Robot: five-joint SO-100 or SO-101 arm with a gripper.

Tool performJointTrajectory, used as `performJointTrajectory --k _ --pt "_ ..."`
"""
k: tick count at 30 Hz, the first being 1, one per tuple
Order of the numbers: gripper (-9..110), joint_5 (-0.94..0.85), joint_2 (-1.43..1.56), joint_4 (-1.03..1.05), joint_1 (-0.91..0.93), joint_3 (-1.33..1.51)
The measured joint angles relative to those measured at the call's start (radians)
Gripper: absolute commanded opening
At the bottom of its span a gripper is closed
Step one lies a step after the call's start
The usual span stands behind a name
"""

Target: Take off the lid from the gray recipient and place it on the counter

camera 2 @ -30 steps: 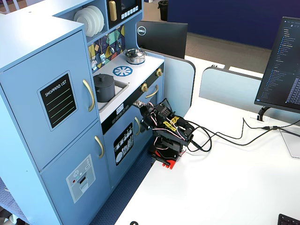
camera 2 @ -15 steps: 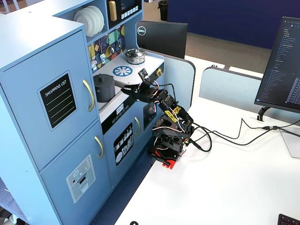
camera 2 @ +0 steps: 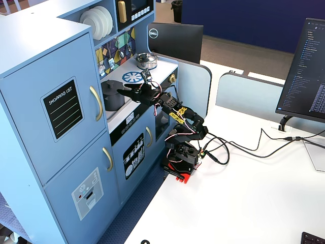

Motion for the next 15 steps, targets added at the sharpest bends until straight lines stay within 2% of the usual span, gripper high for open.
performJointTrajectory --k 15 --pt "16 0.006 -0.233 -0.187 0.023 -0.046"
